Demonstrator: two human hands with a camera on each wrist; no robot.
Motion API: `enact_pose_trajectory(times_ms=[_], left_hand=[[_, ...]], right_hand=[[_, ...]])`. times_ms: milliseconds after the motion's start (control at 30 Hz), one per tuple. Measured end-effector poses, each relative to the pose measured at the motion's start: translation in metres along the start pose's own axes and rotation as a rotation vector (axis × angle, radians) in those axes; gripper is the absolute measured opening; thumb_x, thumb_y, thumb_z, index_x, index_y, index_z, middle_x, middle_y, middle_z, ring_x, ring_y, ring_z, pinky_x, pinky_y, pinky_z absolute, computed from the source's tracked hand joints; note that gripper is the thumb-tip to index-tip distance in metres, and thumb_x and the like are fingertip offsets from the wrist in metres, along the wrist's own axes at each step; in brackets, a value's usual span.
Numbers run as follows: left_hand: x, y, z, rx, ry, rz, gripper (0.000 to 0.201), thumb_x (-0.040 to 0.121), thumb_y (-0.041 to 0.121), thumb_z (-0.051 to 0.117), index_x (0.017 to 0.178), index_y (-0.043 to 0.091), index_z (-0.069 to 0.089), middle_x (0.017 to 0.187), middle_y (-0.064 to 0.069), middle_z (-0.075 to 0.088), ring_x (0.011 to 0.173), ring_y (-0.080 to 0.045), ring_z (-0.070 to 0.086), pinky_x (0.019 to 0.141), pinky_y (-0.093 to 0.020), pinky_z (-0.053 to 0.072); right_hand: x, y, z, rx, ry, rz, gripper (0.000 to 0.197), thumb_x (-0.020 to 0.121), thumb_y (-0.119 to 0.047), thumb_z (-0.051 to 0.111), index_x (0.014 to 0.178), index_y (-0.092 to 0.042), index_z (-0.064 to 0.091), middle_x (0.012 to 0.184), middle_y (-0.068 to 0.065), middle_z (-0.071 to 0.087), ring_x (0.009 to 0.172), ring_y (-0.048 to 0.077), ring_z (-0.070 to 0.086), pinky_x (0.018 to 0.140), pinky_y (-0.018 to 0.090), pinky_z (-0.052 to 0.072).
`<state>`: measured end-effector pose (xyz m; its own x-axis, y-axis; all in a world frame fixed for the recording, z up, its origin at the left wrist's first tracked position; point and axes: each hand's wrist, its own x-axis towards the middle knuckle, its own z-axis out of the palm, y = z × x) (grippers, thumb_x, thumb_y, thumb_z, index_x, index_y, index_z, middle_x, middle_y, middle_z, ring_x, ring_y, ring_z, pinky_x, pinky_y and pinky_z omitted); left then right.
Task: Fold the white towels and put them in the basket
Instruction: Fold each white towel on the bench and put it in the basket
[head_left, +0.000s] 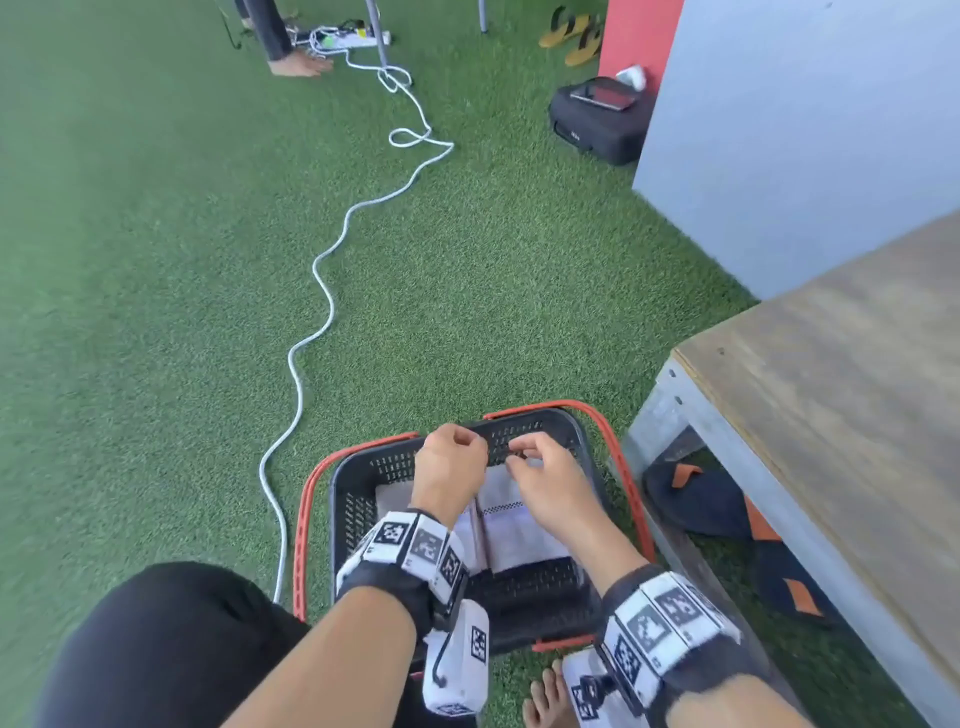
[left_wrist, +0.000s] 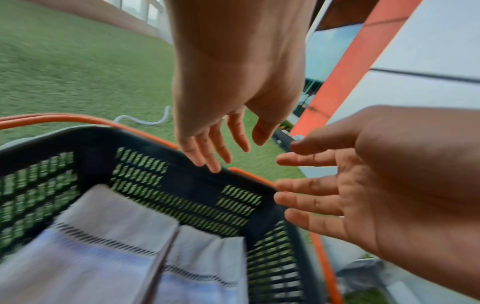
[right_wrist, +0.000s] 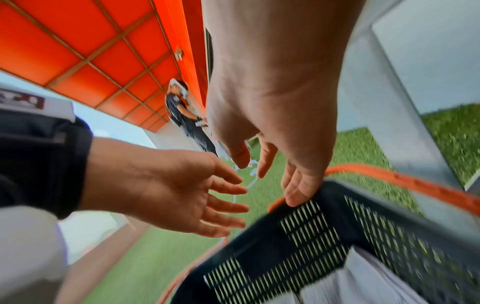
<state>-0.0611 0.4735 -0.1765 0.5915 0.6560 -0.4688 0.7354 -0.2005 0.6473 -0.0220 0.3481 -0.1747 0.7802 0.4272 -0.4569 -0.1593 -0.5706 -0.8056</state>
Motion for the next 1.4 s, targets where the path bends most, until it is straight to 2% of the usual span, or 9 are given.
enact_pose_trajectory(times_ms=[100, 200, 333, 533, 667, 933, 1067, 1200, 1400], left_hand=[[-0.033, 0.044, 0.001, -0.153, -0.044, 0.174, 0.011, 0.093, 0.026, 0.058, 0.092, 0.019, 0.067, 0.082, 0.004, 0.067, 0.08, -0.019, 0.065, 0.07, -0.028, 0.049], [-0.078, 0.081, 0.002, -0.243, -0.144, 0.325, 0.012, 0.094, 0.026, 0.06, 0.09, 0.017, 0.068, 0.077, 0.002, 0.068, 0.072, -0.018, 0.064, 0.071, -0.035, 0.054], [-0.132, 0.119, 0.009, -0.222, -0.278, 0.499, 0.015, 0.093, 0.024, 0.059, 0.09, 0.014, 0.069, 0.072, 0.002, 0.067, 0.061, -0.014, 0.057, 0.06, -0.03, 0.046], [-0.208, 0.157, 0.036, -0.141, -0.454, 0.678, 0.017, 0.096, 0.021, 0.057, 0.094, 0.008, 0.069, 0.09, -0.013, 0.074, 0.074, -0.021, 0.064, 0.077, -0.037, 0.054], [-0.253, 0.165, 0.066, -0.067, -0.598, 0.757, 0.015, 0.095, 0.023, 0.06, 0.081, 0.02, 0.065, 0.078, 0.001, 0.071, 0.073, -0.019, 0.065, 0.081, -0.041, 0.055], [-0.345, 0.151, 0.146, 0.209, -0.976, 0.94, 0.019, 0.097, 0.031, 0.055, 0.094, 0.015, 0.066, 0.082, -0.003, 0.066, 0.074, -0.019, 0.059, 0.066, -0.03, 0.045], [-0.403, 0.131, 0.184, 0.397, -1.129, 1.099, 0.015, 0.099, 0.03, 0.054, 0.107, 0.02, 0.062, 0.107, 0.001, 0.062, 0.072, -0.012, 0.058, 0.055, -0.023, 0.043], [-0.442, 0.107, 0.225, 0.58, -1.081, 1.434, 0.031, 0.094, 0.03, 0.057, 0.125, 0.026, 0.058, 0.136, -0.001, 0.05, 0.127, -0.024, 0.041, 0.102, -0.043, 0.038], [-0.457, 0.095, 0.249, 0.703, -0.96, 1.629, 0.055, 0.091, 0.027, 0.055, 0.143, 0.038, 0.041, 0.151, 0.006, 0.033, 0.135, -0.025, 0.026, 0.107, -0.048, 0.028]], right_hand=[[-0.033, -0.026, -0.04, 0.076, 0.141, -0.076, 0.014, 0.095, -0.017, 0.058, 0.108, -0.016, 0.065, 0.104, -0.005, 0.066, 0.097, 0.012, 0.061, 0.09, 0.028, 0.048], [-0.075, -0.044, -0.08, 0.133, 0.248, -0.135, 0.01, 0.094, -0.018, 0.06, 0.103, -0.016, 0.065, 0.096, -0.009, 0.067, 0.089, 0.003, 0.062, 0.076, 0.011, 0.044], [-0.136, -0.05, -0.129, 0.163, 0.405, -0.165, 0.008, 0.095, -0.019, 0.061, 0.099, -0.019, 0.067, 0.093, -0.011, 0.068, 0.082, 0.001, 0.061, 0.08, 0.025, 0.048], [-0.222, -0.028, -0.19, 0.093, 0.611, -0.123, 0.006, 0.097, -0.021, 0.059, 0.098, -0.018, 0.065, 0.09, -0.013, 0.063, 0.082, -0.005, 0.056, 0.068, 0.013, 0.041], [-0.282, 0.001, -0.219, 0.112, 0.762, -0.031, 0.009, 0.098, -0.024, 0.058, 0.101, -0.019, 0.065, 0.096, -0.009, 0.064, 0.089, 0.005, 0.059, 0.07, 0.02, 0.042], [-0.4, 0.095, -0.246, 0.041, 1.043, 0.252, 0.008, 0.1, -0.02, 0.054, 0.104, -0.02, 0.061, 0.101, -0.007, 0.062, 0.09, 0.015, 0.059, 0.066, 0.023, 0.042], [-0.459, 0.151, -0.241, -0.115, 1.083, 0.55, 0.028, 0.093, -0.021, 0.054, 0.12, -0.016, 0.055, 0.126, 0.006, 0.055, 0.109, 0.025, 0.05, 0.09, 0.038, 0.043], [-0.495, 0.194, -0.225, -0.215, 1.086, 0.822, 0.049, 0.088, -0.021, 0.055, 0.135, -0.014, 0.043, 0.139, 0.016, 0.036, 0.132, 0.038, 0.027, 0.111, 0.048, 0.026], [-0.504, 0.217, -0.219, -0.392, 1.114, 0.777, 0.027, 0.095, -0.026, 0.051, 0.122, -0.02, 0.055, 0.132, 0.009, 0.045, 0.124, 0.035, 0.04, 0.101, 0.048, 0.037]])
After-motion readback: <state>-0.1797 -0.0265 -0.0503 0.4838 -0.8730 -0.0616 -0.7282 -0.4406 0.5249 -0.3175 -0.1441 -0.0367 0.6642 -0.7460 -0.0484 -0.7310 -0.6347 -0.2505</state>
